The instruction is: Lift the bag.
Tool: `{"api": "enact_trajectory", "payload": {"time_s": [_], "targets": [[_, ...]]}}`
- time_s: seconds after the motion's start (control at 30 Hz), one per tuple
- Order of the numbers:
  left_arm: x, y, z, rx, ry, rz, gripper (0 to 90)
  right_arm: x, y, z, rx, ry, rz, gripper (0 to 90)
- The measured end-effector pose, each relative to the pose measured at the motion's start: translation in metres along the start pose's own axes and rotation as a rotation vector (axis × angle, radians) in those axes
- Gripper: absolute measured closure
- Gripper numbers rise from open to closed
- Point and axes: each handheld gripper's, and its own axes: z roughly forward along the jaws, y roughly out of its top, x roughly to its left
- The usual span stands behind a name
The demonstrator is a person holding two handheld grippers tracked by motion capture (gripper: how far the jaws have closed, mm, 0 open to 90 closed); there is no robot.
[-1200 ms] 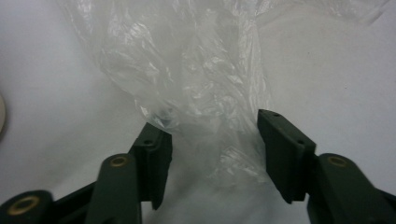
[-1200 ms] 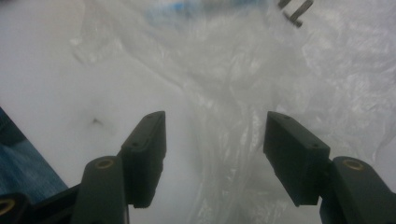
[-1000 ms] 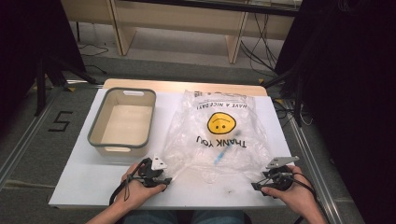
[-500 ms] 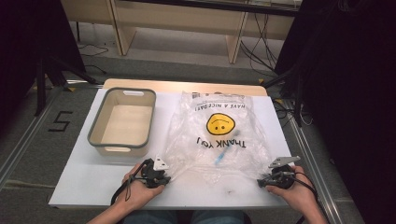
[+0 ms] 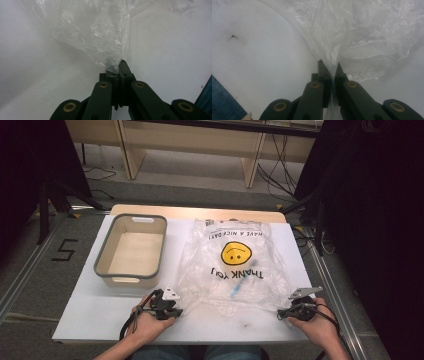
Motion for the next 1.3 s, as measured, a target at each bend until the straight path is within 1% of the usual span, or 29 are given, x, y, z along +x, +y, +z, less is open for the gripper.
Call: {"api": "enact_trajectory", "payload": {"time_s": [0.07, 0.1, 0.2, 0.3, 0.37, 0.53, 0.7, 0.8, 0.87, 0.9, 1.0, 1.1, 1.3], "targets": [[-0.001, 0.001, -0.004, -0.018, 0.002, 0.010, 89.3, 0.000, 0.000, -0.001, 0.002, -0.002, 0.008, 90.0], [-0.001, 0.001, -0.006, -0.026, 0.005, 0.014, 89.3, 0.000, 0.000, -0.002, -0.006, -0.001, 0.002, 90.0], [0.000, 0.003, -0.013, -0.056, 0.009, 0.018, 89.3, 0.000, 0.001, -0.006, -0.022, -0.002, 0.024, 90.0], [0.000, 0.005, -0.022, -0.092, 0.011, 0.019, 89.3, 0.001, 0.003, -0.011, -0.049, -0.015, 0.032, 90.0], [0.001, 0.006, -0.026, -0.115, 0.015, 0.016, 89.3, 0.002, 0.006, -0.016, -0.079, -0.032, 0.032, 90.0], [0.004, 0.010, -0.035, -0.164, 0.036, 0.027, 89.3, 0.005, 0.013, -0.029, -0.145, -0.072, 0.040, 90.0], [0.009, 0.013, -0.043, -0.217, 0.061, 0.020, 89.3, 0.005, 0.017, -0.037, -0.189, -0.107, 0.041, 90.0], [0.011, 0.015, -0.049, -0.252, 0.065, 0.034, 89.3, 0.004, 0.019, -0.043, -0.234, -0.124, 0.044, 90.0], [0.011, 0.016, -0.052, -0.275, 0.074, 0.043, 89.3, 0.005, 0.021, -0.047, -0.263, -0.144, 0.044, 90.0], [0.011, 0.017, -0.052, -0.289, 0.078, 0.041, 89.3, 0.006, 0.022, -0.049, -0.275, -0.153, 0.045, 90.0], [0.013, 0.017, -0.054, -0.309, 0.090, 0.045, 89.3, 0.007, 0.026, -0.054, -0.316, -0.179, 0.036, 90.0], [0.015, 0.018, -0.055, -0.327, 0.091, 0.040, 89.3, 0.008, 0.028, -0.056, -0.349, -0.197, 0.033, 90.0], [0.015, 0.021, -0.059, -0.356, 0.099, 0.049, 89.3, 0.008, 0.030, -0.058, -0.376, -0.212, 0.047, 90.0]]}}
